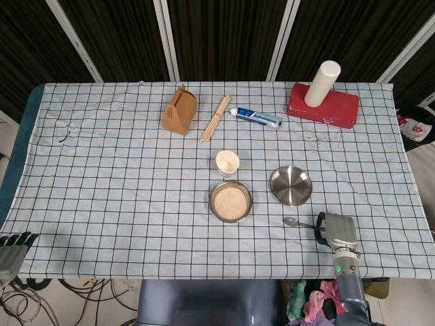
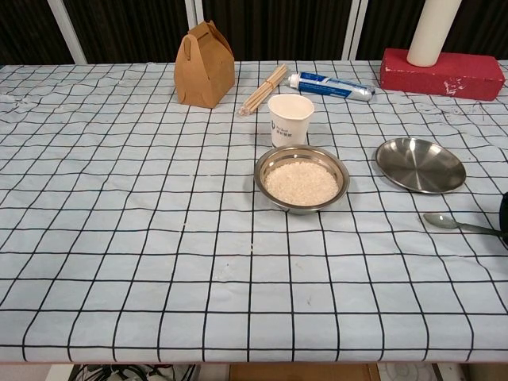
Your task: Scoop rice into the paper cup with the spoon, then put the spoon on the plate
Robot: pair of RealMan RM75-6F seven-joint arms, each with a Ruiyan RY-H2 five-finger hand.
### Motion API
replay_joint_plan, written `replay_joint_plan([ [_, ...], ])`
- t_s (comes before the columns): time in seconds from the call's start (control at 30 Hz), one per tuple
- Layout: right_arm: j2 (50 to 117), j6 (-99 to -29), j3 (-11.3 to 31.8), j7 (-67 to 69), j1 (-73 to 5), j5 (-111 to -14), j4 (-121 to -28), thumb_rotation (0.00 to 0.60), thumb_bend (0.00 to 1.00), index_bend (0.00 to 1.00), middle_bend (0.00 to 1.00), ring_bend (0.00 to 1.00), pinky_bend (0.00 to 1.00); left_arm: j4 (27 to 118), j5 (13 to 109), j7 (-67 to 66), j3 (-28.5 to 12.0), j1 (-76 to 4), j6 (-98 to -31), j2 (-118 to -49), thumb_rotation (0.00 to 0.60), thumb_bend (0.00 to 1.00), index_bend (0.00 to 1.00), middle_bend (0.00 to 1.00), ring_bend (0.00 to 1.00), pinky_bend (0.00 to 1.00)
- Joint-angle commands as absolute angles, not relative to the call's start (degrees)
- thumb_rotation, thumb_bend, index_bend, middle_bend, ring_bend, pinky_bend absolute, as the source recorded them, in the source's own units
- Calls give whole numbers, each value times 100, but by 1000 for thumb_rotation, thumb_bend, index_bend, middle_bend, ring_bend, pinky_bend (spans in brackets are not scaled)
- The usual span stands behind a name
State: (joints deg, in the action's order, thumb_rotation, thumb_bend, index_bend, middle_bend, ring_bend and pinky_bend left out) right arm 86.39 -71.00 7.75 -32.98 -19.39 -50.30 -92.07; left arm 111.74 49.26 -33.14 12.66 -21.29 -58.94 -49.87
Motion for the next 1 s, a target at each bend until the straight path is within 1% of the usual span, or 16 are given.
replay_joint_plan([
  [0.03, 8577, -7127, 754, -3293, -1949, -5132, -9290, 600, 407, 573, 1000, 1000, 1000, 11174, 4926, -3311, 1267, -2128, -5891, -4985, 600, 81, 0, 0, 0, 0],
  [0.3, 8172, -7336, 752, -3368, -2002, -5637, -9755, 600, 407, 576, 1000, 1000, 1000, 11177, 4937, -3300, 1267, -2127, -5883, -4979, 600, 81, 0, 0, 0, 0],
  [0.53, 7603, -7541, 897, -3591, -2108, -6003, -10344, 600, 407, 583, 1000, 1000, 1000, 11185, 4938, -3297, 1267, -2124, -5880, -4981, 600, 81, 0, 0, 0, 0],
  [0.67, 7371, -7614, 980, -4016, -2262, -6133, -10614, 600, 407, 595, 1000, 1000, 1000, 11194, 4943, -3294, 1270, -2123, -5874, -4982, 600, 81, 0, 0, 0, 0],
  [0.83, 7312, -7662, 1088, -4836, -2562, -6129, -10928, 600, 406, 600, 1000, 1000, 1000, 11199, 4973, -3284, 1270, -2121, -5870, -4983, 600, 81, 0, 0, 0, 0],
  [1.0, 7552, -7721, 1218, -5793, -2958, -5974, -11078, 600, 407, 600, 1000, 1000, 1000, 11198, 4997, -3257, 1265, -2124, -5855, -4972, 600, 81, 0, 0, 0, 0],
])
